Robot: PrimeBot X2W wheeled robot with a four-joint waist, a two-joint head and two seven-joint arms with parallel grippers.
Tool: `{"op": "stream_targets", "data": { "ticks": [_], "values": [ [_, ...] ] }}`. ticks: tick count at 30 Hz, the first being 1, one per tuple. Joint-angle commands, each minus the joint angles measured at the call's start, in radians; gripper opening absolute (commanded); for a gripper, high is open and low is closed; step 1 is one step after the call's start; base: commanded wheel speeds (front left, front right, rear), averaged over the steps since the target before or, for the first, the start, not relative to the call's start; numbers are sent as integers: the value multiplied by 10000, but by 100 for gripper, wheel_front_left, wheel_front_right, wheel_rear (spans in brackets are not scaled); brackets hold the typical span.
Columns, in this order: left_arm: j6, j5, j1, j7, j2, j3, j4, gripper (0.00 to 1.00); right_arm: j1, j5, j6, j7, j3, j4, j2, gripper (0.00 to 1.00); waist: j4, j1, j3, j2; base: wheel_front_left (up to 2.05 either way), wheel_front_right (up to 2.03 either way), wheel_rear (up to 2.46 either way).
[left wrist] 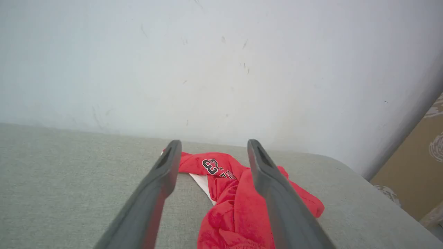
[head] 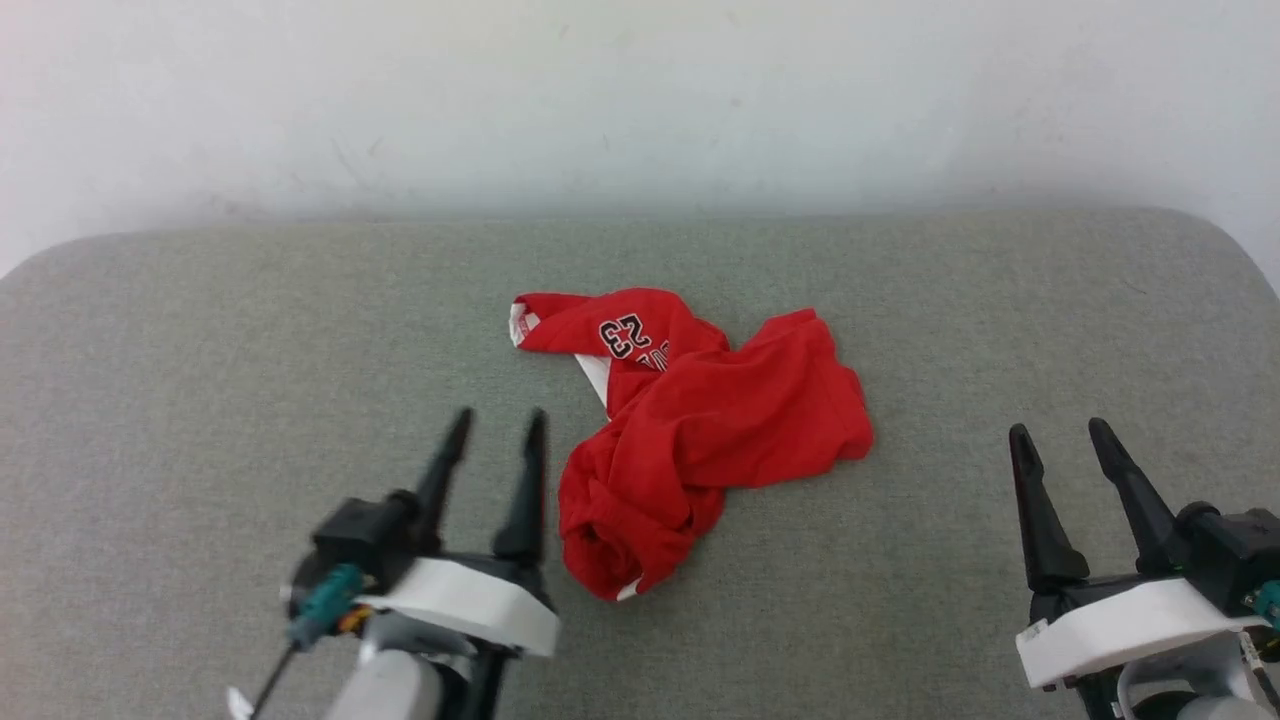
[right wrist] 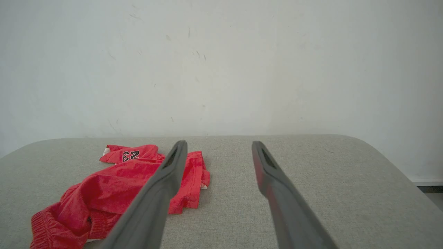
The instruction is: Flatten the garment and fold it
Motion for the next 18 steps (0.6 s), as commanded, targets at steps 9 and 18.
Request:
{"op": "stream_targets", "data": {
  "ticks": [9, 18],
  "values": [
    [719, 347, 858, -12, 1217, 1124, -654, 100, 250, 103, -9, 365, -33, 249, 18, 100, 98, 0, -120, -1, 0, 0, 0],
    [772, 377, 1132, 508, 1714, 1187, -1258, 100, -298, 85, -9, 1223, -258, 1722, 18, 100, 654, 0, -48, -1, 0, 0, 0]
  ]
}}
